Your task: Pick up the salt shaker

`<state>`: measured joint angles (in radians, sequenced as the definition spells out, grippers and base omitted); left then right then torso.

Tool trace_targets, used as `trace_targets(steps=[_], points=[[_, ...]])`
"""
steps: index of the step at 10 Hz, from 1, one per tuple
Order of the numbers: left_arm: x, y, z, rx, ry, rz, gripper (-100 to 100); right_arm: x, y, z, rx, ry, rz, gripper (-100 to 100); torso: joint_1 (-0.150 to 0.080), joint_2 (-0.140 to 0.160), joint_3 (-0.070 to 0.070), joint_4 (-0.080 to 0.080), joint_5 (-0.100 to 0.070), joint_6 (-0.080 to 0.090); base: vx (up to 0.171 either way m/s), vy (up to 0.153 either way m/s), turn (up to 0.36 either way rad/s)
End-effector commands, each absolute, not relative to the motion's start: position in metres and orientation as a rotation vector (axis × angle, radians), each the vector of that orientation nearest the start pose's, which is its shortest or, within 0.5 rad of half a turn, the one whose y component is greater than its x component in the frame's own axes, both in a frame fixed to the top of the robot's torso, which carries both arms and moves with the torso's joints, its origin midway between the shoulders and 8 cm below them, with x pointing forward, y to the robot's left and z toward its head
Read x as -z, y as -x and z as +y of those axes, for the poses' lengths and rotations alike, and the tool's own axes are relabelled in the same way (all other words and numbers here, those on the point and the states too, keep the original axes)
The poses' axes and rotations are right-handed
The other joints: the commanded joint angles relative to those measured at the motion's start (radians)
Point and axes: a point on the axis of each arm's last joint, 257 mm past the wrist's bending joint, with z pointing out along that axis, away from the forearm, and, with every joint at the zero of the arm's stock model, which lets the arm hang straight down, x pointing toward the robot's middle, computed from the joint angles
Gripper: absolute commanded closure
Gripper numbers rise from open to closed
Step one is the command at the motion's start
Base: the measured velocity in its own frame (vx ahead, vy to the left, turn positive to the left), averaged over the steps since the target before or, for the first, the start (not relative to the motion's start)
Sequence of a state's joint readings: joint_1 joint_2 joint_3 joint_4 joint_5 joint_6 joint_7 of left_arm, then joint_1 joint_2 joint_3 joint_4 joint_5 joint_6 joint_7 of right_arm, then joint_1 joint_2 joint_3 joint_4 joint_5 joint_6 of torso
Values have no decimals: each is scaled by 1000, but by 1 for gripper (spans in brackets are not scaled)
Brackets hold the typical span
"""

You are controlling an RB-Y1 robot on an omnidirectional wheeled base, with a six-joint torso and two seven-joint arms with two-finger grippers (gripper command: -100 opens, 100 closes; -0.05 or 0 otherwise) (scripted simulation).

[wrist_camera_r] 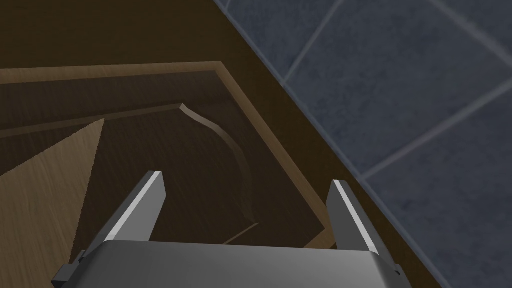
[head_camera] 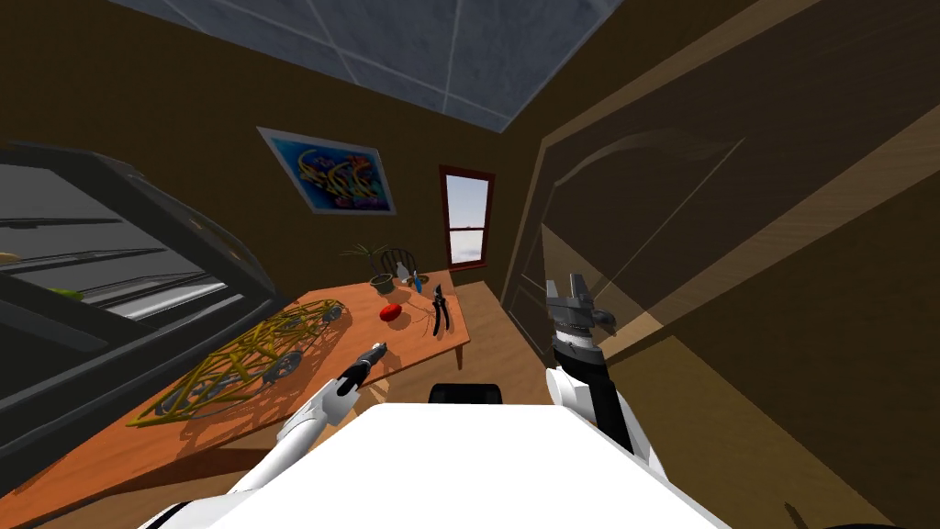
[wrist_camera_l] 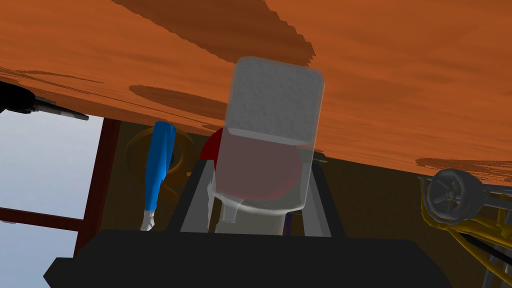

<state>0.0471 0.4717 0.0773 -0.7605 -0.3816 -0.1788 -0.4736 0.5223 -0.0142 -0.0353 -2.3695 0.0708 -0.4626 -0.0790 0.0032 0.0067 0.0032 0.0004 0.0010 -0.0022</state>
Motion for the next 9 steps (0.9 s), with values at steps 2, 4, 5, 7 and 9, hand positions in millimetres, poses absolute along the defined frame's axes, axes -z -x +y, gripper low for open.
trace_targets(steps=[2,4,5,7,9], points=[[497,-379,509,-88,561,2108,100,-50,-330,-280,-1294,-603,623,0,1,0,0,0,1,0,-68,57,61],[490,-408,481,-67,532,2105,100,-50,-330,-280,-1294,-603,623,0,1,0,0,0,1,0,-80,64,99],[492,-406,483,-77,539,2111,100,-50,-330,-280,-1294,-603,623,0,2,1,0,0,1,0,-62,55,22],[483,-433,454,-59,511,2107,100,-50,-330,-280,-1294,-603,623,0,0,0,0,0,1,0,-80,58,77],[484,-427,460,-63,518,2108,0,-50,-330,-280,-1294,-603,623,0,-1,-1,0,0,0,0,-23,17,0]])
